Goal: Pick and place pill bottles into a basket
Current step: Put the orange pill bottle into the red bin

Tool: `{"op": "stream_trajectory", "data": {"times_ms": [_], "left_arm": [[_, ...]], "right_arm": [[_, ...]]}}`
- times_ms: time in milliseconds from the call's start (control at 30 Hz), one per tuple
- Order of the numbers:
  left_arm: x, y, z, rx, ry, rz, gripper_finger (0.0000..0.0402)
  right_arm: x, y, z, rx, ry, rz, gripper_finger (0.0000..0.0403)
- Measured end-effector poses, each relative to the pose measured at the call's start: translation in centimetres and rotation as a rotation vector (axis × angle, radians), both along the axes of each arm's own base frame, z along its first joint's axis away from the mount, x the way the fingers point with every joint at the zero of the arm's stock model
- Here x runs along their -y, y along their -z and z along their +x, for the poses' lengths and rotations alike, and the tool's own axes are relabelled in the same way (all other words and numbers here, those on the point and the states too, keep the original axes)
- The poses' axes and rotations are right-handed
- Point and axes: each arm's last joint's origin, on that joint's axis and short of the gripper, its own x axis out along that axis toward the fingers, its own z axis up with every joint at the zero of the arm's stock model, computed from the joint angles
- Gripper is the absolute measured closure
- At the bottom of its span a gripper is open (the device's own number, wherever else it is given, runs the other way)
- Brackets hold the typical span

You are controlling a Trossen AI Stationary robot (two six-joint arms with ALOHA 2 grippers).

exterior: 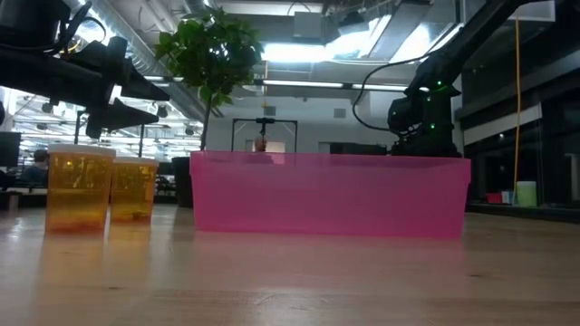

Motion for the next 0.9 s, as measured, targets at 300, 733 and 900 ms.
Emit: {"op": "stream_trajectory", "data": {"times_ms": [300, 733, 900], "left_arm": [[0.0, 0.0, 0.0, -0.022, 0.003, 0.026, 0.0128], [0.1, 0.0, 0.0, -0.056, 0.036, 0.064, 0.0128], [0.2, 0.1, 0.1, -0.075, 0.090, 0.082, 0.0128]], "right_arm": [[-2.1, -2.2, 1.6, 0.005, -0.081, 0.000, 0.0185], [-8.9, -15.6, 9.0, 0.329, -0.260, -0.152, 0.0173], [-14.3, -18.9, 11.6, 0.437, -0.323, -0.160, 0.0190]]}}
